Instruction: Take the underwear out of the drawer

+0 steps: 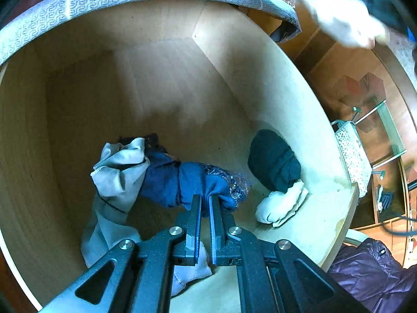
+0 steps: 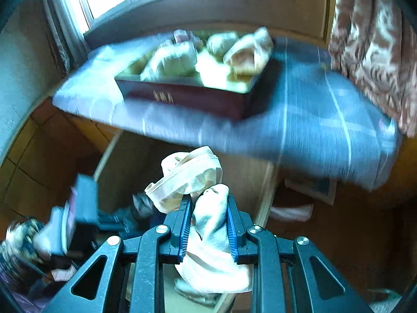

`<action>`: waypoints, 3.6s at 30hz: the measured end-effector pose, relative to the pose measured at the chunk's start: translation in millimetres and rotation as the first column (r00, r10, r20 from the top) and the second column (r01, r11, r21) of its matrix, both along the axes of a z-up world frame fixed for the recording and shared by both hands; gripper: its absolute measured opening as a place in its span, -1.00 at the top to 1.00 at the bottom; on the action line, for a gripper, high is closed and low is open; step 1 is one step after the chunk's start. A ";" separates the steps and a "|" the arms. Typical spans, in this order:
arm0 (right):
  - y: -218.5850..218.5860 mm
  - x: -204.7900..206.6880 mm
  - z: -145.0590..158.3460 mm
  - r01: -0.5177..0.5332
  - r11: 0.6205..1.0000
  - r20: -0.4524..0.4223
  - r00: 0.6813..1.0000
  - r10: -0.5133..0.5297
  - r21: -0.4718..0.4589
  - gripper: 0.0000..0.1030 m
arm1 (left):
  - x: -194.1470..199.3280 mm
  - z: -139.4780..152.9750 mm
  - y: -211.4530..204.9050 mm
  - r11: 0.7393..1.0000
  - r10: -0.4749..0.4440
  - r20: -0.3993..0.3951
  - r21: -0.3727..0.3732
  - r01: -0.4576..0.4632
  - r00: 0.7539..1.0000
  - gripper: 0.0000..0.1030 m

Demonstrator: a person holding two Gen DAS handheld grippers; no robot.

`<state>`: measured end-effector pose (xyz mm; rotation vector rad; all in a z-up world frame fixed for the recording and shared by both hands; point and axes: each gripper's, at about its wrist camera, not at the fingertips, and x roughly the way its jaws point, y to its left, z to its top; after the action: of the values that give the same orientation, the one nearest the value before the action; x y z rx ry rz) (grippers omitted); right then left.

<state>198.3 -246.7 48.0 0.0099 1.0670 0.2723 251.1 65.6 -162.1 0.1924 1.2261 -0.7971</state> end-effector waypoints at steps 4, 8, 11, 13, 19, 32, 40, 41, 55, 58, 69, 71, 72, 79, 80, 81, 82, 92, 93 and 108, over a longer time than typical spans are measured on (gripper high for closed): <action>4.2 25.7 35.2 0.006 1.000 0.100 0.995 -0.008 0.021 0.52 | 0.4 -1.5 0.8 1.000 0.005 -0.002 0.000 -0.005 1.000 0.92; 12.1 61.1 57.4 0.021 0.999 0.164 0.986 -0.027 0.037 0.52 | -0.1 -1.2 -0.2 1.000 0.005 -0.003 0.003 -0.005 1.000 0.92; 14.7 98.1 59.1 0.037 0.999 0.170 0.985 -0.042 0.031 0.52 | 0.1 -0.5 -0.2 1.000 0.007 -0.007 -0.001 -0.007 1.000 0.92; 16.0 129.2 50.2 0.049 0.999 0.156 0.987 -0.051 0.016 0.51 | 0.2 -1.4 1.3 1.000 0.012 -0.011 -0.005 -0.012 1.000 0.92; 17.7 186.8 7.0 0.074 0.997 0.063 0.995 -0.074 -0.002 0.51 | 0.7 -3.1 0.9 1.000 0.005 -0.020 -0.002 -0.005 1.000 0.92; 27.7 206.2 -37.6 0.049 0.997 -0.010 0.999 -0.050 -0.062 0.47 | 2.8 -4.2 2.4 1.000 0.003 -0.034 -0.016 -0.004 0.999 0.92; 33.0 199.0 -43.2 0.043 0.994 0.013 0.999 -0.042 -0.105 0.43 | 0.5 -1.6 3.8 1.000 0.015 -0.016 -0.016 -0.015 1.000 0.92; 32.7 197.7 -43.0 0.044 0.993 0.015 0.999 -0.043 -0.107 0.43 | 0.6 -1.4 4.1 1.000 0.018 -0.014 -0.016 -0.019 1.000 0.92; 35.8 196.8 -45.0 0.071 0.987 0.033 0.997 -0.067 -0.143 0.41 | -4.3 -0.1 8.0 0.999 0.044 0.002 -0.010 -0.044 0.999 0.92; 35.7 197.6 -45.2 0.076 0.987 0.032 0.997 -0.072 -0.144 0.40 | -7.6 -0.5 10.8 0.999 0.051 0.003 -0.013 -0.051 0.999 0.93; 35.5 196.2 -44.7 0.090 0.986 0.036 0.996 -0.085 -0.141 0.39 | 0.1 -12.2 12.7 0.996 0.091 -0.097 0.035 -0.088 0.991 0.67; 35.5 196.5 -44.4 0.087 0.987 0.036 0.996 -0.083 -0.138 0.39 | 4.9 -20.1 11.8 0.993 0.106 -0.152 0.061 -0.098 0.983 0.49; 35.2 196.3 -44.3 0.085 0.987 0.037 0.996 -0.081 -0.137 0.39 | 8.2 -23.2 12.9 0.992 0.122 -0.195 0.046 -0.115 0.973 0.42; 32.2 194.4 -43.9 0.065 0.990 0.039 0.997 -0.061 -0.121 0.39 | 35.0 -40.4 9.6 0.973 0.231 -0.323 0.068 -0.221 0.918 0.00; 31.9 194.4 -44.0 0.061 0.991 0.039 0.998 -0.057 -0.120 0.39 | 38.8 -43.2 9.2 0.968 0.253 -0.327 0.084 -0.238 0.911 -0.13; 31.7 194.5 -43.9 0.058 0.991 0.040 0.998 -0.053 -0.119 0.39 | 42.0 -46.4 8.8 0.959 0.283 -0.332 0.101 -0.265 0.900 -0.22; 31.1 194.3 -43.8 0.054 0.992 0.042 0.998 -0.050 -0.118 0.39 | 46.0 -49.4 7.4 0.953 0.302 -0.346 0.099 -0.285 0.888 -0.24; 30.7 190.9 -42.9 0.025 0.993 0.056 0.998 -0.019 -0.115 0.38 | 60.8 -62.9 -9.8 0.920 0.385 -0.307 0.206 -0.335 0.870 0.07; 31.0 190.6 -42.9 0.022 0.993 0.056 0.998 -0.016 -0.117 0.38 | 60.3 -62.6 -10.9 0.924 0.372 -0.298 0.209 -0.321 0.879 0.14; 33.4 196.0 -43.6 0.034 0.991 0.031 0.999 -0.030 -0.130 0.37 | 51.8 -48.0 -18.4 0.945 0.311 -0.257 0.180 -0.271 0.915 0.31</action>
<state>394.3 -213.3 4.4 -0.0935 1.0534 0.1728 302.9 47.2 -210.1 0.0061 1.5415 -0.4855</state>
